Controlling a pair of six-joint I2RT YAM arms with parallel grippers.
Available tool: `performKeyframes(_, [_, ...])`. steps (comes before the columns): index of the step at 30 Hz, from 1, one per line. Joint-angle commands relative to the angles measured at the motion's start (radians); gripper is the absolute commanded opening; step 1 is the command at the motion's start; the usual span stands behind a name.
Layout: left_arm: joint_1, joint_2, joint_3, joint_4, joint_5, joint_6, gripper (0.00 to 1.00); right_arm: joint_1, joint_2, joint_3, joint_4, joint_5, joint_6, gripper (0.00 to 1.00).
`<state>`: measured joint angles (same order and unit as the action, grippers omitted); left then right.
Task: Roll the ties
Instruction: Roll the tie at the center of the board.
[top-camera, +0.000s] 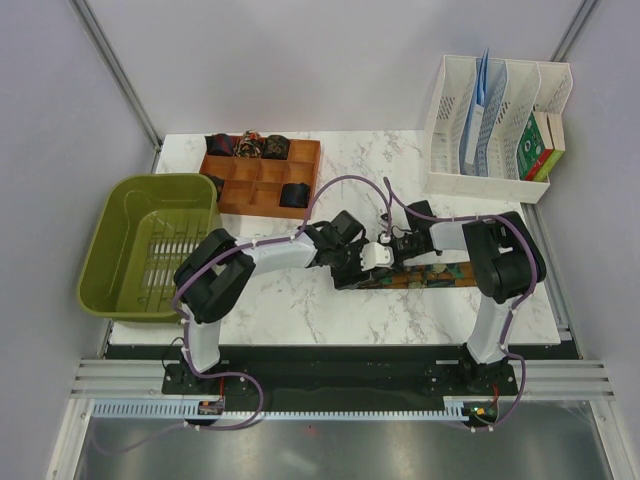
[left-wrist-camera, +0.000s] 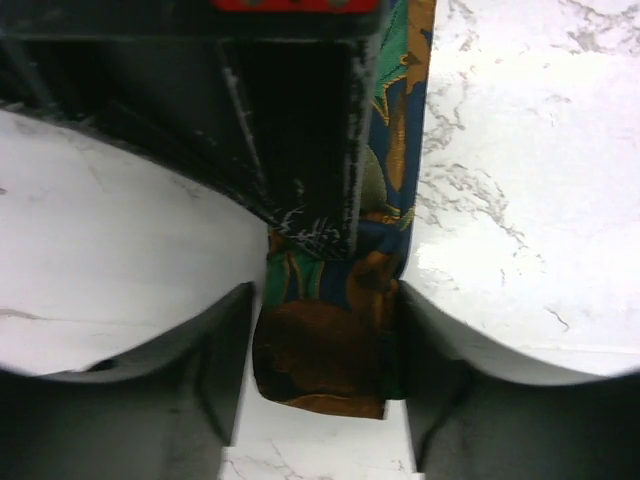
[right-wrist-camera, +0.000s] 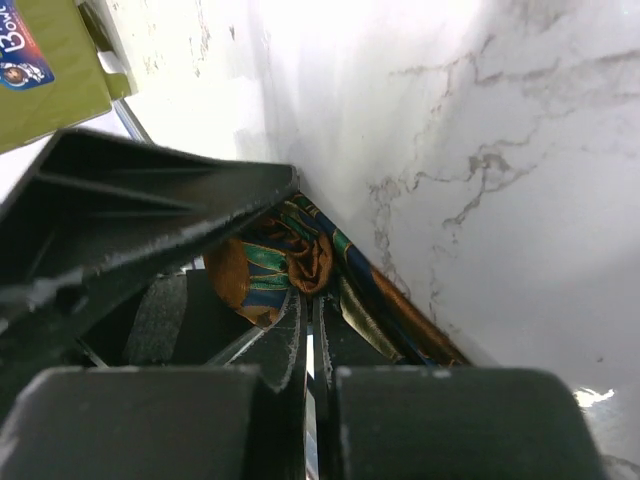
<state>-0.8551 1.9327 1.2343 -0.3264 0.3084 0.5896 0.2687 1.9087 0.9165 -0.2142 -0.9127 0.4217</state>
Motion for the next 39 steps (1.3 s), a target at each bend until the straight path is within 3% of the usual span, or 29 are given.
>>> performKeyframes(1, [-0.004,0.018,-0.031,-0.003,-0.129,0.093,0.56,0.030,-0.016,0.004,0.018,0.132,0.012,0.00])
performKeyframes(4, [0.001,0.011,-0.051,-0.010,-0.150,0.090,0.46,0.043,-0.055,0.024,0.007,0.109,0.077,0.00])
performKeyframes(8, [0.002,-0.001,-0.073,-0.010,-0.155,0.075,0.42,0.050,-0.108,0.035,-0.066,0.109,0.094,0.00])
performKeyframes(15, [0.017,-0.012,-0.090,-0.025,-0.118,0.087,0.42,0.043,-0.061,0.012,-0.110,0.164,0.055,0.00])
performKeyframes(19, [0.036,-0.021,-0.090,-0.046,-0.078,0.110,0.50,0.015,0.013,0.059,-0.090,0.210,-0.004,0.00])
performKeyframes(23, [0.067,-0.070,-0.095,-0.063,-0.003,0.118,0.66,0.009,0.072,0.068,-0.065,0.232,-0.049,0.00])
performKeyframes(26, [0.111,-0.136,-0.102,-0.068,0.059,0.099,0.73,0.007,0.084,0.045,-0.022,0.230,-0.041,0.00])
performKeyframes(32, [0.152,-0.201,-0.110,-0.063,0.135,0.070,0.75,0.010,0.089,0.013,0.015,0.225,-0.041,0.00])
performKeyframes(39, [0.146,-0.143,-0.024,-0.049,0.233,-0.017,0.82,0.015,0.070,-0.011,0.050,0.235,-0.027,0.00])
